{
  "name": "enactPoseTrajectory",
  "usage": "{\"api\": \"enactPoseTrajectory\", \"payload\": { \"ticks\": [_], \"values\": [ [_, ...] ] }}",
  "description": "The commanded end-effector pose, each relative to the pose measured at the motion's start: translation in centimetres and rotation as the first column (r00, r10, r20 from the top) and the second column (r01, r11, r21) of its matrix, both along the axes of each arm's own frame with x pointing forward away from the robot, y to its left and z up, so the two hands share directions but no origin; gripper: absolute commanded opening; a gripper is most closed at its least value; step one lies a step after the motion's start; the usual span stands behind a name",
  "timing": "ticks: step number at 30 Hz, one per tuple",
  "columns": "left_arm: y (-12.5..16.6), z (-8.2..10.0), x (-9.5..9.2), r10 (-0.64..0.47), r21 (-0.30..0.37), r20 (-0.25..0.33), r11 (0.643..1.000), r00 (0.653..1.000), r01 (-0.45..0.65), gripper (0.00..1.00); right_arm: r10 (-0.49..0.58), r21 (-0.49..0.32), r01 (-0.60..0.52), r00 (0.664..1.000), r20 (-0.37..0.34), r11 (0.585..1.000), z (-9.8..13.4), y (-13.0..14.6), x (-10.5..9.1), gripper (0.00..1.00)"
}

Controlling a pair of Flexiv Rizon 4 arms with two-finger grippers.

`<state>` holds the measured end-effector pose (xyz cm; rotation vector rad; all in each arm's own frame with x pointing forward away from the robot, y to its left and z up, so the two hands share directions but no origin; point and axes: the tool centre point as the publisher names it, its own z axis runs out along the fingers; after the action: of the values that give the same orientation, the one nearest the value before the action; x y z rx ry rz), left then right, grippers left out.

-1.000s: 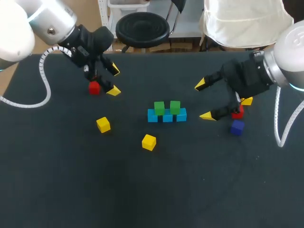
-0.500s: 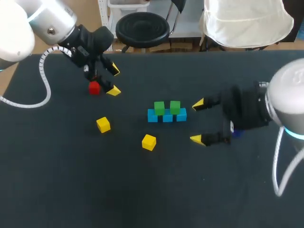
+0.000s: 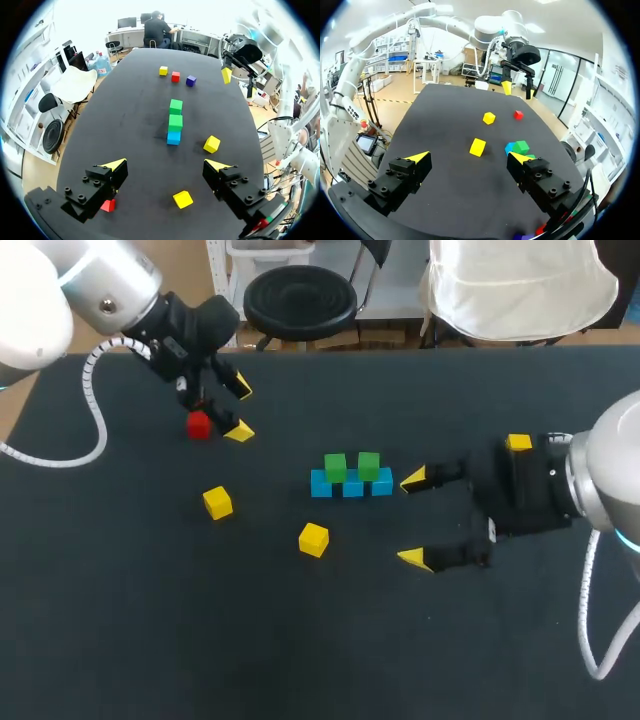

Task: Place the blue cubes, place green cubes on the blue cubes, place the yellow cubes on the green cubes, then place the red cubes on the yellow cubes, and place purple cube on the red cubes.

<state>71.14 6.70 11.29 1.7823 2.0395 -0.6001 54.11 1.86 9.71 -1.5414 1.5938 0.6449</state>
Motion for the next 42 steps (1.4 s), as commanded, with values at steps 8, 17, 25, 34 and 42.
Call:
{"api": "enactPoseTrajectory", "payload": {
  "ticks": [8,17,25,34,42],
  "values": [
    [0.1,0.0,0.0,-0.001,-0.002,0.001,1.000,1.000,0.001,1.00,0.009,0.010,-0.009,1.000,-0.003,1.000,-0.1,-0.2,0.3,1.00],
    [0.1,0.0,0.0,-0.001,-0.002,0.001,1.000,1.000,0.001,1.00,0.076,0.146,-0.057,0.989,-0.124,0.988,-1.7,3.9,-0.2,1.00],
    [0.1,0.0,0.0,-0.001,-0.002,0.001,1.000,1.000,0.001,1.00,0.005,0.155,0.017,0.990,-0.144,0.988,-1.3,7.4,-2.3,1.00],
    [0.1,0.0,0.0,-0.001,-0.002,0.001,1.000,1.000,0.001,1.00,-0.108,0.115,0.125,0.984,-0.144,0.986,-3.7,9.0,-4.1,1.00],
    [0.1,0.0,0.0,-0.001,-0.002,0.001,1.000,1.000,0.001,1.00,-0.091,0.152,0.113,0.985,-0.144,0.982,-5.0,7.8,-3.2,1.00]
  ]
}}
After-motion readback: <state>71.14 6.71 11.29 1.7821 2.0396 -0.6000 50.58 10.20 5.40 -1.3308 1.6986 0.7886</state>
